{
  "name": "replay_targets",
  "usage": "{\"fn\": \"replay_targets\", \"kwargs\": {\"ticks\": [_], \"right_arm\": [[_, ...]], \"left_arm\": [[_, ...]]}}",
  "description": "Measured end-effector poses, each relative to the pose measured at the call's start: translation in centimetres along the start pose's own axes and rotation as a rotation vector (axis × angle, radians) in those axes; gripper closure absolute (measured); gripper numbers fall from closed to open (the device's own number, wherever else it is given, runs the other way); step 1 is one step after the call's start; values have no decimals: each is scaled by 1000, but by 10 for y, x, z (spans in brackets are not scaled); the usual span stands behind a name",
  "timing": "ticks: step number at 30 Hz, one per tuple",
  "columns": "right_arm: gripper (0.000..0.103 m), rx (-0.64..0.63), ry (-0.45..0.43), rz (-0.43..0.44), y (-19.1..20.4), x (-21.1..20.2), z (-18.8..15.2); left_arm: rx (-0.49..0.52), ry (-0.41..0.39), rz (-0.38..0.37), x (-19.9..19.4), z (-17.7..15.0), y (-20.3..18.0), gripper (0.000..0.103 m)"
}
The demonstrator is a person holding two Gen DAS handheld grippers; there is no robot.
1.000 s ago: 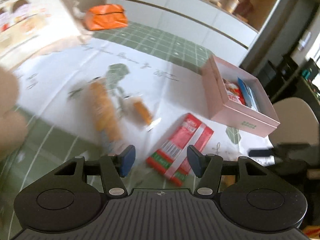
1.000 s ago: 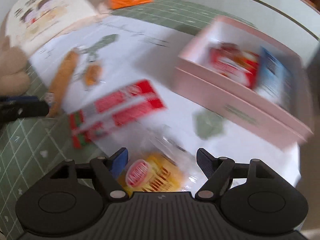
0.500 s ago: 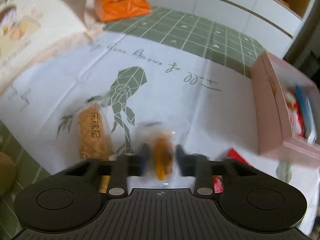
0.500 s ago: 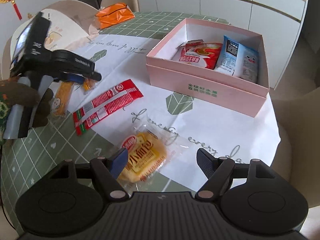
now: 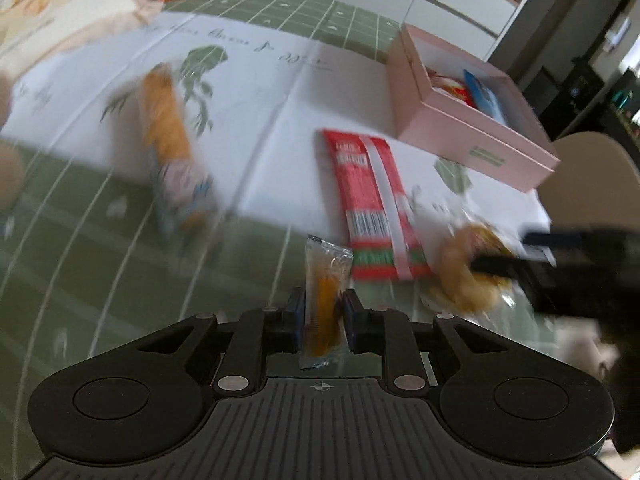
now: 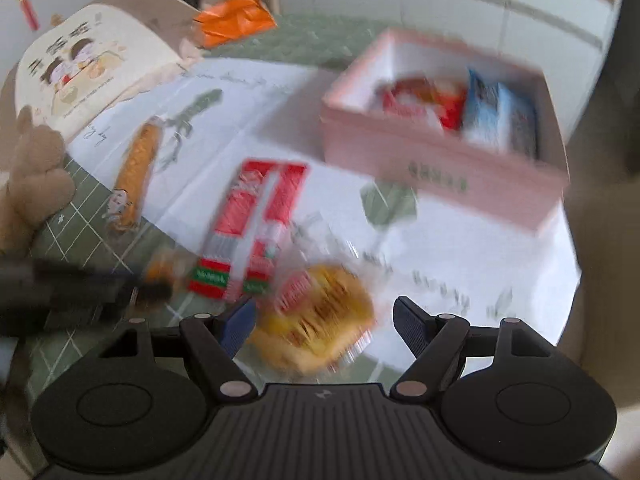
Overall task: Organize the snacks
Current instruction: 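Grasp the small orange stick snack with the left tool while the right tool grasps the red spicy strip packet, then carry the orange snack with the left tool while the right tool carries the red strip packet to the box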
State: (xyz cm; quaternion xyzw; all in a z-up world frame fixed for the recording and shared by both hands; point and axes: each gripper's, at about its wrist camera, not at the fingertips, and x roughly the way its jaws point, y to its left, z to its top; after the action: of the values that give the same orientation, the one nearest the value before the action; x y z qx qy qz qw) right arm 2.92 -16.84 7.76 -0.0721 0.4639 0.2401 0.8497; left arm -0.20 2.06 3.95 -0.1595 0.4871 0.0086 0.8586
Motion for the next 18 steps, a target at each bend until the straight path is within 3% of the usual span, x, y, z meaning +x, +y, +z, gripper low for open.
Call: {"fn": "replay_targets", "kwargs": {"ticks": [4,9,14,17,18], "right_arm": [[21,-39,-27,21,25,9,21],[21,39,39,43,41,55,51],[20,49,74,-48,52,91,64],[27,0,85,-64,62,89,58],[35,-22,85,-66,66,86,54]], "left_arm": [[-53,-15,-24,-27,-21,14,79],[-109,-49,-6,-54,-37,43,79],[-180,-47,17,-67,-51,73,79],[-192,-37,12,-68,-58,79,79],[-195,-32,9,-66,-59,79,79]]}}
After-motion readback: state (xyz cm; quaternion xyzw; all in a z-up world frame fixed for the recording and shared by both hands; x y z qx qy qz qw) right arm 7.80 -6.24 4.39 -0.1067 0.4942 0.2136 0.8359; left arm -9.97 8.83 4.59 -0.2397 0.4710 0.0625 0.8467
